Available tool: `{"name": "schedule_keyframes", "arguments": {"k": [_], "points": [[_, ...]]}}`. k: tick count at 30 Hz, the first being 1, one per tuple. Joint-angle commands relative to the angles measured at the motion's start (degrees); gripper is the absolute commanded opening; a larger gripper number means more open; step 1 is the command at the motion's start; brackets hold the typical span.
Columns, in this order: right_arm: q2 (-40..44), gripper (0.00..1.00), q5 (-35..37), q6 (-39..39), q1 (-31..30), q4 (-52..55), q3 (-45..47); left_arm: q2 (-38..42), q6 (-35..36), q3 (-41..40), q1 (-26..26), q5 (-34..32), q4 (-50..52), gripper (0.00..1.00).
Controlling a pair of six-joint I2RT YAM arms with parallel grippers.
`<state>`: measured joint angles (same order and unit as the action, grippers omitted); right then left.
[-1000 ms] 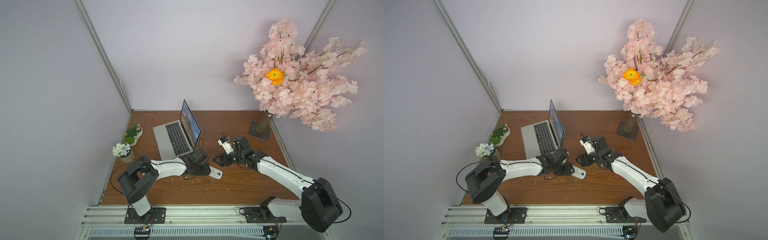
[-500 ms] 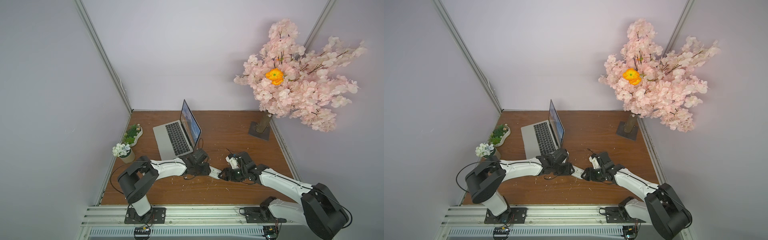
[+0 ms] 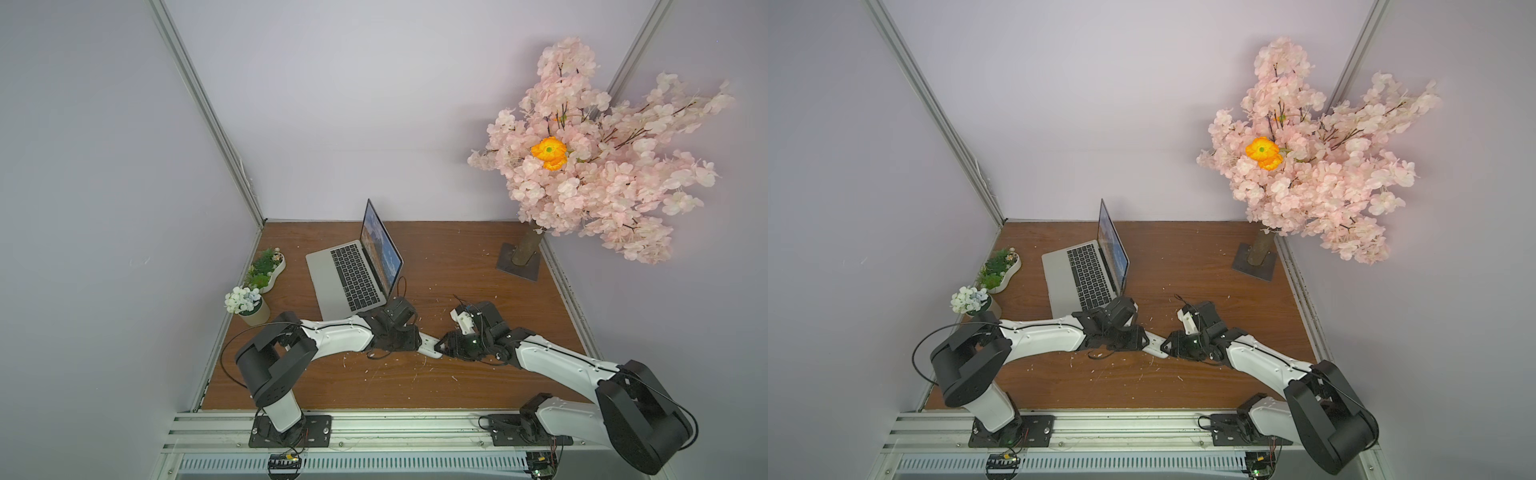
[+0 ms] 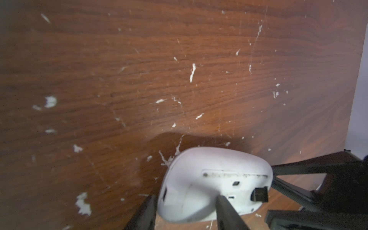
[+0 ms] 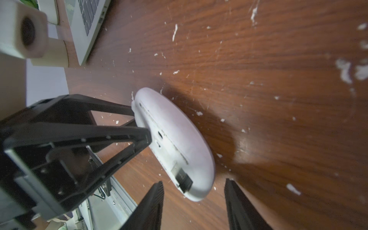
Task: Remove the wireless mouse receiver from the laptop
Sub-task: Insert the USB plug into the mouse.
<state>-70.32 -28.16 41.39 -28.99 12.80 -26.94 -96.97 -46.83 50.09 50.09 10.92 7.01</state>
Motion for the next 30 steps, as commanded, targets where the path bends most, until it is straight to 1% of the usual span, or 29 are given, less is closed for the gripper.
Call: {"name": "schedule_keyframes", "arguments": {"k": [1,14,20,30], "points": [[-0.5,0.51,-0.3,1.0,-0.1,-1.6,0.3,-5.1,1.2,-3.7,-0.7,-3.5,10.0,0.52],[-2.1,0.43,-0.2,2.5,0.3,-3.8,1.2,-5.5,1.1,-3.5,-0.7,-3.5,10.0,0.52],[-3.5,0.39,-0.7,2.0,0.7,-3.8,1.0,-6.1,1.3,-2.9,-0.8,-3.4,10.0,0.52],[-4.0,0.36,-1.3,1.3,1.9,-4.1,2.3,-6.2,1.2,-3.0,-0.8,-3.3,10.0,0.52]]}}
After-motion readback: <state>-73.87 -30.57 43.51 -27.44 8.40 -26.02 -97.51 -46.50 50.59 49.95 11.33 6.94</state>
